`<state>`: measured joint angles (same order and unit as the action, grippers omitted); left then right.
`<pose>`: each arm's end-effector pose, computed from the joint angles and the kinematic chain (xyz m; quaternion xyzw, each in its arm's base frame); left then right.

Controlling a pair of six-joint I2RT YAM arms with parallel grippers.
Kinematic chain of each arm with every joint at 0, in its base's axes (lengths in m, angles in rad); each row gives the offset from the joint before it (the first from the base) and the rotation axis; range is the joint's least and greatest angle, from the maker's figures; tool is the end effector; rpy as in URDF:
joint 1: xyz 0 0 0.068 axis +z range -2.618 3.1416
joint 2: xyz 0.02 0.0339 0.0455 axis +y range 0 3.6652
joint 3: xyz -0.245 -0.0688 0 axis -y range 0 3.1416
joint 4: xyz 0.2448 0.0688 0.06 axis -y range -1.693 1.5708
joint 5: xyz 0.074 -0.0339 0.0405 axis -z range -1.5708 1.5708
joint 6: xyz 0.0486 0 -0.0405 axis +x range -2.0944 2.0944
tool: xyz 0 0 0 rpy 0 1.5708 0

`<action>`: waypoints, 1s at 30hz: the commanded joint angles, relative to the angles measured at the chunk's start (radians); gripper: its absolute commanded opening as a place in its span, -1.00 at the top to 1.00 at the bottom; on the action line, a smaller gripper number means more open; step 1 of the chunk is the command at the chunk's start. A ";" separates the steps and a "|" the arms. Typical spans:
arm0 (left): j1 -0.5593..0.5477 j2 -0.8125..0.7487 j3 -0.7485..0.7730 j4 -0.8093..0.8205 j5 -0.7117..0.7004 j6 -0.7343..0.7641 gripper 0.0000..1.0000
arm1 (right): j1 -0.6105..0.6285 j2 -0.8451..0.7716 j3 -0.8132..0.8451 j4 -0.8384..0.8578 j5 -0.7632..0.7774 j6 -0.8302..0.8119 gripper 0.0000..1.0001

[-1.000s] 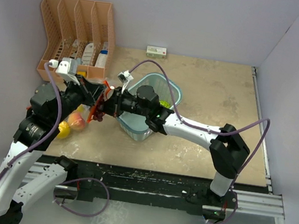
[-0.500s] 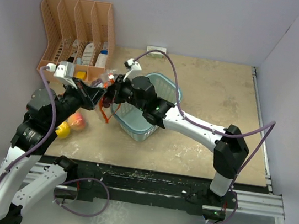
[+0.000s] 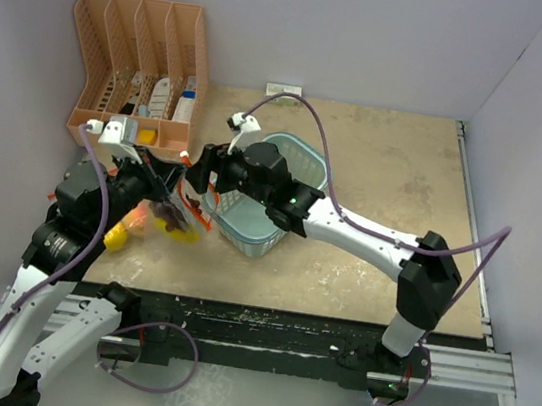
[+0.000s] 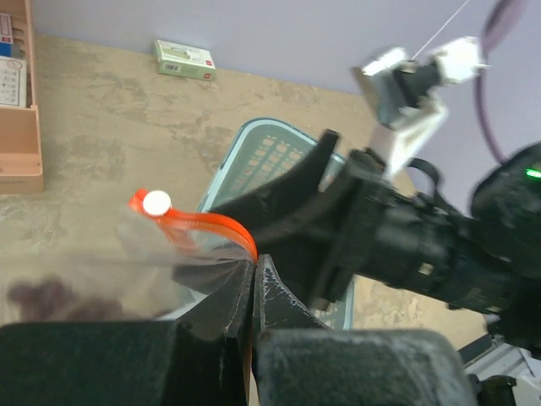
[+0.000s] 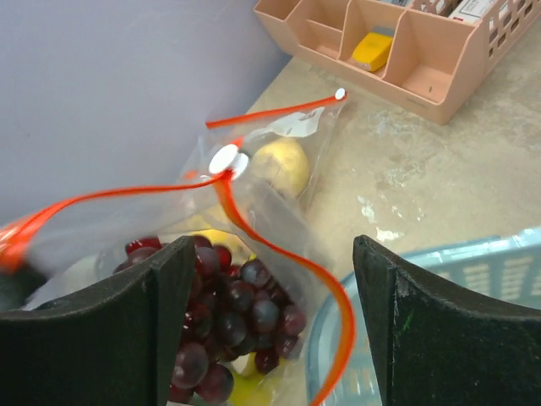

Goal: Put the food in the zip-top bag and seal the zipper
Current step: Place the fake fruit in the zipper food storage bag.

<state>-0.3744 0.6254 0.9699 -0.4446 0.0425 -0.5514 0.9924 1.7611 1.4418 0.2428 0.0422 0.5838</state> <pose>0.1421 -0.0580 0.3838 -0.0513 0.7398 -0.3136 0.5931 0.2421 0.3671 0.3248 -0.1348 0.7211 0.4708 0.4901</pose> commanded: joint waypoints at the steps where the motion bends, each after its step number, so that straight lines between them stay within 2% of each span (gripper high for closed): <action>1: -0.005 0.030 0.041 0.085 -0.039 0.048 1.00 | -0.005 -0.179 -0.067 0.053 -0.043 -0.047 -0.56; 5: -0.004 0.048 0.085 0.093 -0.052 0.064 1.00 | -0.012 -0.242 -0.120 -0.003 0.001 -0.043 -0.59; 12: -0.005 0.045 0.155 0.094 -0.072 0.078 1.00 | -0.049 -0.257 -0.145 -0.113 -0.011 0.001 -0.56; 15: -0.005 0.045 0.178 0.100 -0.073 0.083 1.00 | -0.061 -0.251 -0.155 -0.113 -0.022 0.009 -0.54; 22: -0.005 0.055 0.185 0.115 -0.082 0.094 1.00 | -0.078 -0.166 -0.129 -0.042 -0.184 0.033 -0.48; 27: -0.006 0.059 0.176 0.121 -0.073 0.093 1.00 | -0.078 -0.129 -0.115 -0.002 -0.225 0.049 -0.45; 30: -0.006 0.056 0.175 0.122 -0.076 0.096 1.00 | -0.078 -0.106 -0.100 0.002 -0.245 0.050 -0.31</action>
<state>-0.3756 0.6922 1.1084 -0.4343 -0.0315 -0.4747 0.9142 1.6539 1.2869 0.1719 -0.1429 0.6193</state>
